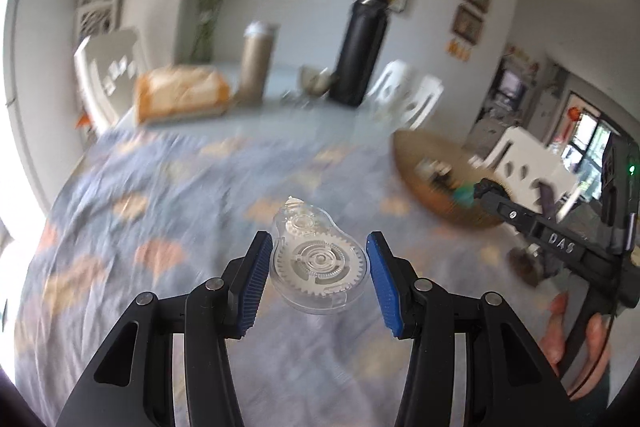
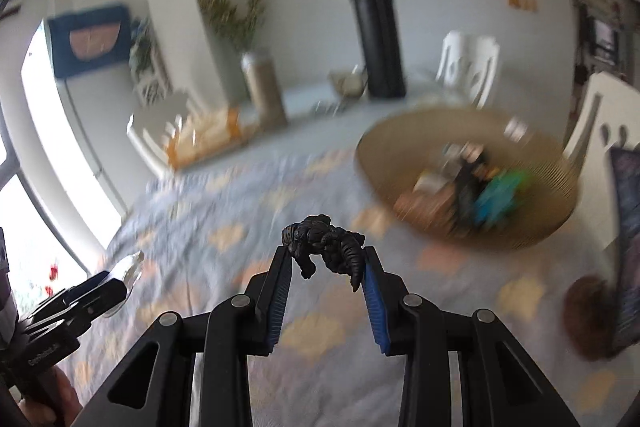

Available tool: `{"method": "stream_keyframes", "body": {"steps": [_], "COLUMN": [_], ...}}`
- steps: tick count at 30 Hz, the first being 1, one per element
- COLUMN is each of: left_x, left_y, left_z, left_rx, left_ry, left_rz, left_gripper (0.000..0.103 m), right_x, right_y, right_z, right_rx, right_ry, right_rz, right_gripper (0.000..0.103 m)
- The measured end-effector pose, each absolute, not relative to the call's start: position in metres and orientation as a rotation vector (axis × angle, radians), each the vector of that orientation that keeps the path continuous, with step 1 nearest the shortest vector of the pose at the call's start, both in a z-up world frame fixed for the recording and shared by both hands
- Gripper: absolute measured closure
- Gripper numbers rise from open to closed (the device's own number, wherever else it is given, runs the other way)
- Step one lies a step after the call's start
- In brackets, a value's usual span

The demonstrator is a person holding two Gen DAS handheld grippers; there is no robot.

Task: Organize rigid objects
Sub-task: 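Carry the tape dispenser and black figurine over the amber bowl, then open both grippers to drop the dispenser and figurine into the bowl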

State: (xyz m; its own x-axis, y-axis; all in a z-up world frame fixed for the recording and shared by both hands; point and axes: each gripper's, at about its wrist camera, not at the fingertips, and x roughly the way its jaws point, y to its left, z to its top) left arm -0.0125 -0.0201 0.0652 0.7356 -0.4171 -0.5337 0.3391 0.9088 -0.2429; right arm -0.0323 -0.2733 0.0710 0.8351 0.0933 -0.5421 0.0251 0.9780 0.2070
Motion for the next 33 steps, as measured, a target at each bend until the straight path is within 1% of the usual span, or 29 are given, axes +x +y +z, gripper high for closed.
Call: {"method": "stream_keyframes", "body": {"steps": [6, 9, 12, 14, 17, 22, 25, 26, 27, 29, 33], "left_x": [0.018, 0.038, 0.064, 0.081, 0.104, 0.134, 0.137, 0.137, 0.138, 0.131, 0.113], "left_y": [-0.074, -0.105, -0.138, -0.161, -0.192, -0.233, -0.243, -0.243, -0.243, -0.232, -0.19], "left_z": [0.118, 0.133, 0.134, 0.125, 0.102, 0.047, 0.029, 0.027, 0.029, 0.04, 0.065], "left_rx": [-0.118, -0.104, -0.117, -0.124, -0.13, -0.121, -0.106, -0.108, -0.112, -0.125, -0.126], "left_ry": [0.551, 0.537, 0.557, 0.593, 0.683, 0.843, 0.894, 0.908, 0.92, 0.889, 0.814], "left_rz": [-0.548, -0.607, -0.689, -0.733, -0.771, -0.778, -0.799, -0.81, -0.806, -0.794, -0.73], "left_gripper": [0.057, 0.057, 0.057, 0.057, 0.057, 0.057, 0.057, 0.054, 0.045, 0.041, 0.033], "right_x": [-0.043, -0.049, -0.05, -0.042, -0.024, 0.013, 0.028, 0.029, 0.029, 0.025, 0.009], "right_y": [-0.303, -0.324, -0.347, -0.362, -0.376, -0.387, -0.392, -0.394, -0.397, -0.402, -0.394], "right_z": [0.125, 0.148, 0.164, 0.165, 0.153, 0.105, 0.087, 0.084, 0.083, 0.089, 0.109], "right_rx": [0.218, 0.242, 0.261, 0.276, 0.285, 0.292, 0.308, 0.32, 0.329, 0.336, 0.309], "right_ry": [0.45, 0.391, 0.37, 0.388, 0.449, 0.635, 0.725, 0.736, 0.739, 0.726, 0.651], "right_rz": [-0.05, -0.114, -0.177, -0.213, -0.244, -0.277, -0.277, -0.272, -0.275, -0.277, -0.254], "right_gripper": [0.069, 0.069, 0.069, 0.069, 0.069, 0.069, 0.069, 0.069, 0.068, 0.057, 0.056]}}
